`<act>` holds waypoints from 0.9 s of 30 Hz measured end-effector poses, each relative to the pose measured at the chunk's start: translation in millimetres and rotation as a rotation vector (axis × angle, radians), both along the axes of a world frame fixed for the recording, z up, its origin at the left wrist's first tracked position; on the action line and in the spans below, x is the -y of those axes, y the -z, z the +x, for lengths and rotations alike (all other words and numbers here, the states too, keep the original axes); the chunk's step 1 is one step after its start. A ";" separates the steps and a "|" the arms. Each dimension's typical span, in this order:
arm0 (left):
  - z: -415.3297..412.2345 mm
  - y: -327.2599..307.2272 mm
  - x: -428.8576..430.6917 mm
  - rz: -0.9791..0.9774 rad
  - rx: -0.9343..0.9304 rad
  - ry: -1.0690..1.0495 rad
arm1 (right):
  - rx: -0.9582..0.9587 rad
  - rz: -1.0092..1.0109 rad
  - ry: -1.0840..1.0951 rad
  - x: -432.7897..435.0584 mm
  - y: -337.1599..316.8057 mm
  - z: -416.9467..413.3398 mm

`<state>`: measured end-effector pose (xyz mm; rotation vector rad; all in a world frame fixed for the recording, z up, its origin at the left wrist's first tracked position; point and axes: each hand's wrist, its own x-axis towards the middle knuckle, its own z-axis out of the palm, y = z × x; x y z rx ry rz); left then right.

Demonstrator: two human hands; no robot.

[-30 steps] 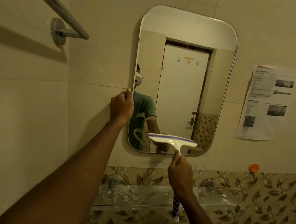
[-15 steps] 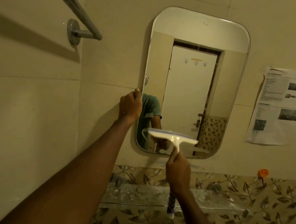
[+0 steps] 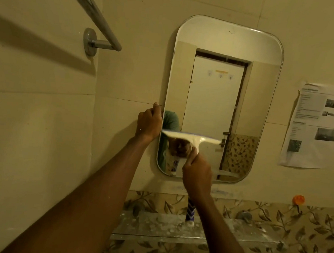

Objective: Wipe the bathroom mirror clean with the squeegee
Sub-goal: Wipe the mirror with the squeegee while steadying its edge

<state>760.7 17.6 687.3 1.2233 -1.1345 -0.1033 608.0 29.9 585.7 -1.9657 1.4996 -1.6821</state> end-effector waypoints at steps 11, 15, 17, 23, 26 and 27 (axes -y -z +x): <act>2.5 -15.6 -2.2 0.088 -0.011 -0.018 | 0.008 -0.111 -0.010 -1.9 -49.5 -25.4; -4.3 -44.3 -7.1 0.020 0.097 -0.238 | 0.011 -0.231 -0.023 18.1 -133.8 -36.0; -8.2 -66.1 -10.0 -0.085 0.088 -0.288 | 0.022 -0.259 -0.030 24.3 -161.4 -37.8; -13.9 -143.6 -10.1 -0.137 0.064 -0.114 | 0.056 -0.307 -0.042 40.1 -222.3 -41.3; -9.8 -154.1 -2.3 -0.128 0.022 -0.055 | 0.049 -0.338 -0.002 44.3 -258.2 -40.0; -8.0 -154.6 -0.4 -0.124 0.009 -0.031 | 0.038 -0.349 0.005 45.2 -267.7 -39.7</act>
